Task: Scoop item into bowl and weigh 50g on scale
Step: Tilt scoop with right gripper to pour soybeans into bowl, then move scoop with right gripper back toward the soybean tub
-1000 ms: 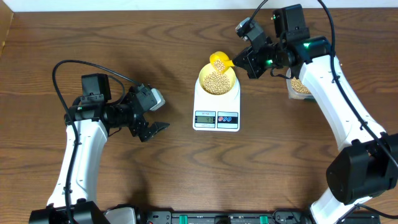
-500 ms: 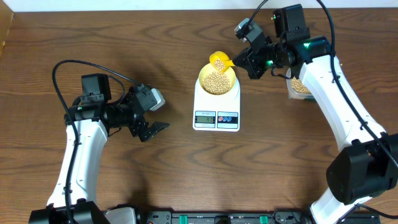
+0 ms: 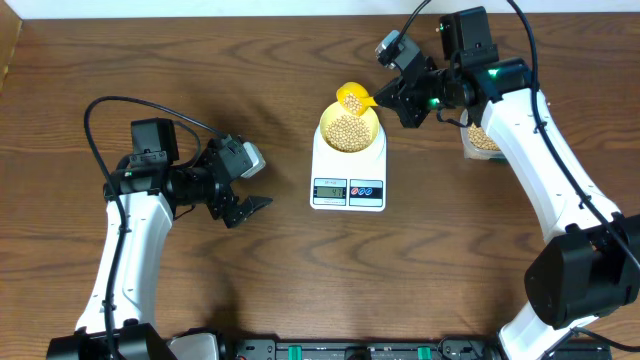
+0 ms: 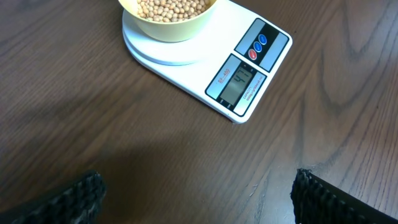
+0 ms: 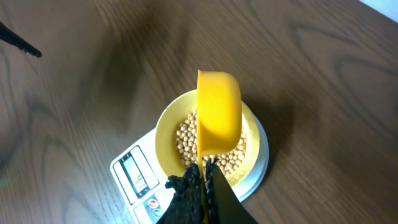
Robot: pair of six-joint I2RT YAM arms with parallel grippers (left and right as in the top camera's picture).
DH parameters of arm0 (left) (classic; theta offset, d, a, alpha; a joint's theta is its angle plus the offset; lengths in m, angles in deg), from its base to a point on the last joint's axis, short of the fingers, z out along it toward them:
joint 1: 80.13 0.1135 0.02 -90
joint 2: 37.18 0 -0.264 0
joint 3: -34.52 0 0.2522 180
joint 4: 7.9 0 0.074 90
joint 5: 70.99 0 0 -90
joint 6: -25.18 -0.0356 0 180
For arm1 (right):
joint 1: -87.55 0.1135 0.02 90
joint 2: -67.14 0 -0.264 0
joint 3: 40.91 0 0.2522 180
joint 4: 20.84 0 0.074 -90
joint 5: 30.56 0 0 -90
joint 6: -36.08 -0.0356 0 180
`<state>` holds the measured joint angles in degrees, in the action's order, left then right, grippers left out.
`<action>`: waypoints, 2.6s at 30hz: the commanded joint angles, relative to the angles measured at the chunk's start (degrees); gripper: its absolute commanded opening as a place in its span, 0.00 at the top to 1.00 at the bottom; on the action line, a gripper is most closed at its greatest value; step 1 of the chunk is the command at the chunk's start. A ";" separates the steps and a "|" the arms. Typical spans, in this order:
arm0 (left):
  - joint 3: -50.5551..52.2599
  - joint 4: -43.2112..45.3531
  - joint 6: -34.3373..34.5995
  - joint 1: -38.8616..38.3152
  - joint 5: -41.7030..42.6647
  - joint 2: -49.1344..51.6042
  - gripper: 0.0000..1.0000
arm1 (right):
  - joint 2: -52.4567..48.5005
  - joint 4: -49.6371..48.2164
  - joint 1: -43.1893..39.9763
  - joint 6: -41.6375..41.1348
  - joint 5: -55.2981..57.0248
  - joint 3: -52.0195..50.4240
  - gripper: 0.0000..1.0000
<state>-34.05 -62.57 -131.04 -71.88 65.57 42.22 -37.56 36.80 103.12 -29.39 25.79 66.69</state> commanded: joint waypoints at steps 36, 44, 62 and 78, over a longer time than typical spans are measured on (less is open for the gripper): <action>0.59 -0.17 0.09 0.20 0.31 0.35 0.02 | 1.07 1.81 -6.14 -9.99 -11.78 0.55 0.99; 0.59 -0.17 0.09 0.20 0.31 0.35 0.03 | 1.07 1.57 -9.55 -12.33 -20.55 0.55 0.99; 0.59 -0.17 0.09 0.20 0.31 0.35 0.02 | 1.09 0.68 -11.28 -13.84 -22.69 0.55 0.99; 0.59 -0.17 0.09 0.20 0.31 0.35 0.02 | 1.09 3.08 -21.99 -14.84 -27.36 0.55 0.99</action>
<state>-34.05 -62.57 -131.04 -71.88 65.57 42.22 -37.56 39.07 83.34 -43.62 0.59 66.69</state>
